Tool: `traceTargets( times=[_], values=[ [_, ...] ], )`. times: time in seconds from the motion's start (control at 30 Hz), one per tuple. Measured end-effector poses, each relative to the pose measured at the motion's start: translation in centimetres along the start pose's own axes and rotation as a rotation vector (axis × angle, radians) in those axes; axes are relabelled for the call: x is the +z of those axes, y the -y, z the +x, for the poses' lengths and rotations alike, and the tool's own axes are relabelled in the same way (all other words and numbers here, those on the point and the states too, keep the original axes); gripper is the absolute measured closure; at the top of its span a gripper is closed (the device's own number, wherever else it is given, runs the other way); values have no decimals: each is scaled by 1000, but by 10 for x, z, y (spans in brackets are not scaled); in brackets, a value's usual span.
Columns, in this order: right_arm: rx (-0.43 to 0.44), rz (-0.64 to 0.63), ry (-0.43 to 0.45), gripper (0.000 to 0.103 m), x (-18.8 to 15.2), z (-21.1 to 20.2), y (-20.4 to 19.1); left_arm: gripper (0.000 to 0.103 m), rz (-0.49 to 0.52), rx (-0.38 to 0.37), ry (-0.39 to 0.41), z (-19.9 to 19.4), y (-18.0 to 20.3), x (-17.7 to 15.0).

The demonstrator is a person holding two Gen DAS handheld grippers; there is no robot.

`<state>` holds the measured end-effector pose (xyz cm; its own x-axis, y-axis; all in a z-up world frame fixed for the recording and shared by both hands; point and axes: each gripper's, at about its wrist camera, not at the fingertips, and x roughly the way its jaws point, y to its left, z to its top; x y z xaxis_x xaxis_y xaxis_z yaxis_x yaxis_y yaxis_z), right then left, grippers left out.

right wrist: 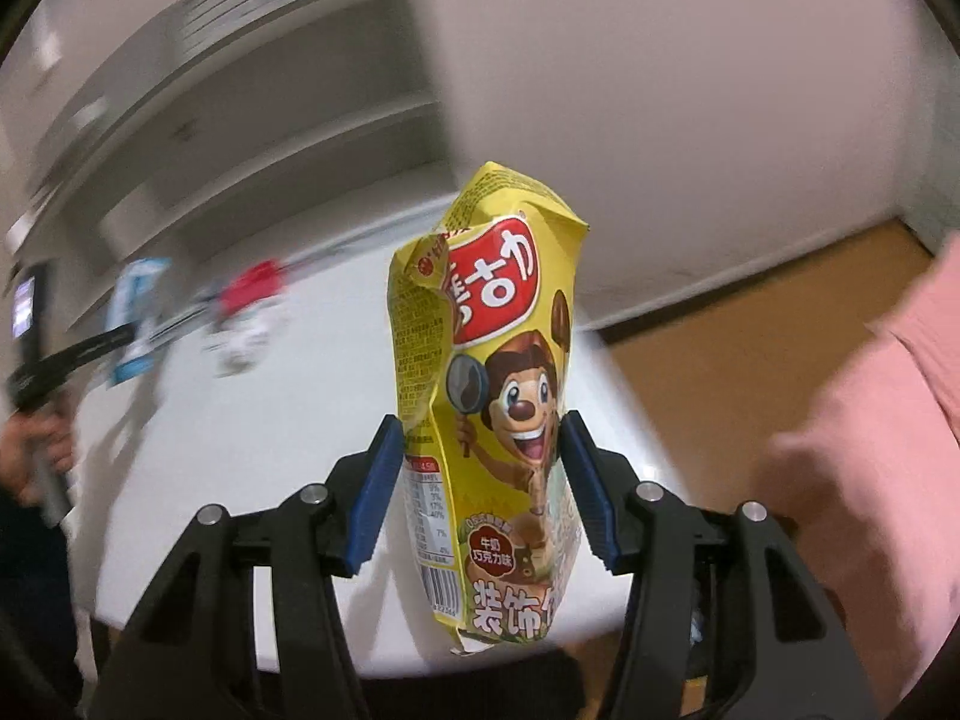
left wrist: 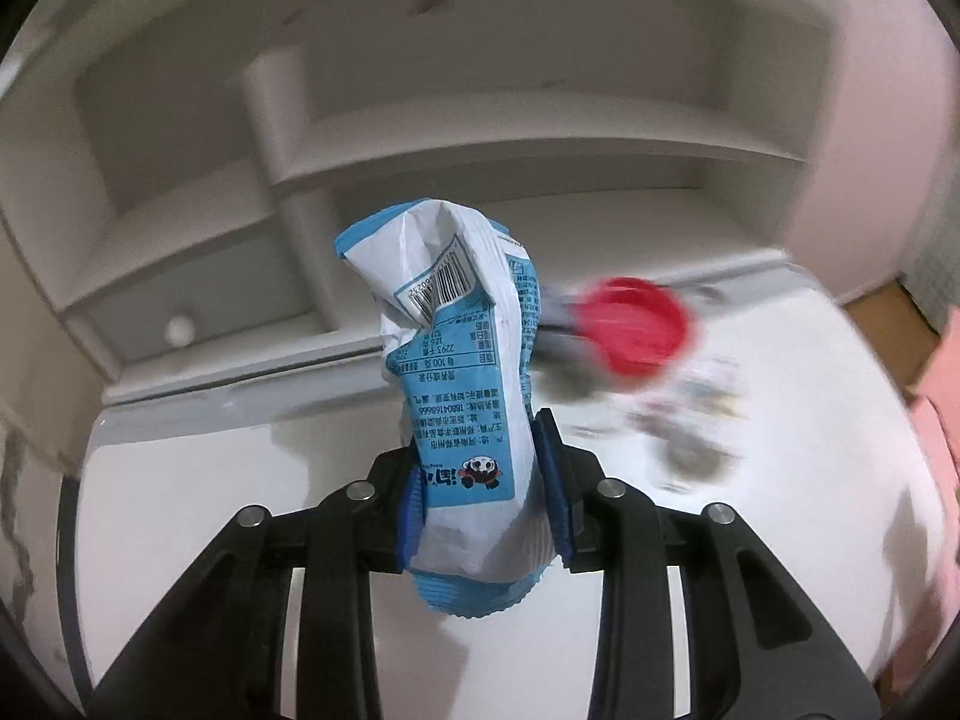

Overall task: Collect trash
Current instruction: 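Carry both bags over the black bin and open both tools to drop them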

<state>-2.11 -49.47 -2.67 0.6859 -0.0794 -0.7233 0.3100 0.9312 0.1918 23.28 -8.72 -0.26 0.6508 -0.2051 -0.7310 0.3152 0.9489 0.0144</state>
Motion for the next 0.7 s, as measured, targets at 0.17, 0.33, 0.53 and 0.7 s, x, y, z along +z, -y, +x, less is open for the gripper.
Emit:
traceTargets(
  times=[0.17, 0.33, 0.53, 0.7],
  values=[
    [-160, 188, 7, 50, -42, -25, 102, 71, 138, -193, 34, -43, 115, -19],
    [-258, 311, -25, 50, -85, -34, 159, 71, 315, -421, 9, -64, 251, -50],
    [-327, 462, -129, 50, -135, -11, 221, 71, 519, -612, -33, -81, 377, -106],
    [-310, 536, -243, 49, -165, 27, 249, 71, 601, -657, -127, -61, 441, -145]
  ],
)
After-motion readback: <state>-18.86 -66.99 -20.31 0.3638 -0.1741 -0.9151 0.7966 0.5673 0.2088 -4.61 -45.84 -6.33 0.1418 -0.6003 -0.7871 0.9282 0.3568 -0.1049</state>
